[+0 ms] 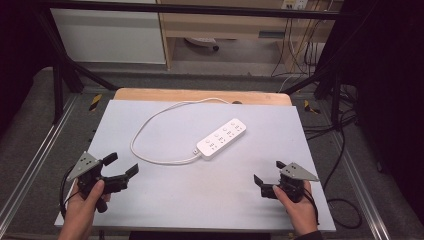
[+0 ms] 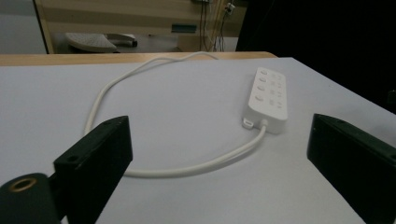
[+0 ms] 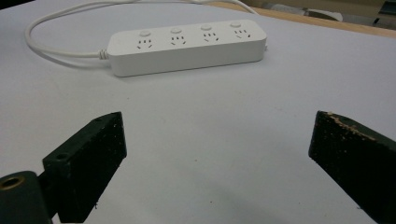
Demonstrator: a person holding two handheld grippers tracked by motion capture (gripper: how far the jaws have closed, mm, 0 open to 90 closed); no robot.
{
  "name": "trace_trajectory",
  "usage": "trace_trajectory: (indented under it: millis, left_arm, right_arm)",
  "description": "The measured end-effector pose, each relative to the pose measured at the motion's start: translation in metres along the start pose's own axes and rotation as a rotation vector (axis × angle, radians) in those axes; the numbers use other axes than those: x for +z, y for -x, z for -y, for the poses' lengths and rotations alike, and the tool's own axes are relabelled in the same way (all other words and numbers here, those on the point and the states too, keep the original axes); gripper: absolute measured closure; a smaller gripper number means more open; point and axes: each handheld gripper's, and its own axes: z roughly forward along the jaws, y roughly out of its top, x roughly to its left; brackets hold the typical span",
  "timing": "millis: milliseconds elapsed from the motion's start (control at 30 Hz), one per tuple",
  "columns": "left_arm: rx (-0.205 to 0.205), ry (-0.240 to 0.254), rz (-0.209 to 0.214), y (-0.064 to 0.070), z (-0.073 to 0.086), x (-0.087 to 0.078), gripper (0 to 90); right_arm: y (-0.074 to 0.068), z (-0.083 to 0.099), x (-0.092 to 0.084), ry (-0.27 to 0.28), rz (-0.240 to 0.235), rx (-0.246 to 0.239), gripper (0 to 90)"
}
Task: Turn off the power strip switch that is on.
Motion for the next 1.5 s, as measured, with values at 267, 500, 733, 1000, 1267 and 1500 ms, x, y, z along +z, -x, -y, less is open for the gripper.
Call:
trace_trajectory:
  millis: [267,500,733,1000,1267,1500]
  left_arm:
    - [0.007,0.012,-0.007,0.014,-0.016,0.032,6.4]
    - [0.047,0.005,0.035,0.037,-0.033,0.06,6.3]
    - [0.108,-0.061,0.075,0.061,-0.033,0.097,6.5]
    - [0.105,-0.109,0.09,0.074,-0.041,0.141,6.8]
    - [0.165,-0.094,0.079,0.08,-0.051,0.164,7.0]
    - [0.173,-0.093,0.076,0.083,-0.063,0.187,8.4]
  right_arm:
    - [-0.006,-0.001,0.006,-0.004,-0.043,0.01,3.3]
    - [-0.012,-0.005,0.007,-0.049,-0.049,-0.019,3.9]
    - [-0.012,-0.01,0.007,-0.04,-0.031,0.002,4.2]
    - [-0.012,-0.012,0.006,-0.041,-0.057,0.017,4.3]
    - [-0.014,-0.011,0.008,-0.049,-0.075,0.002,4.0]
    - [-0.02,-0.011,0.015,-0.067,-0.09,0.0,3.8]
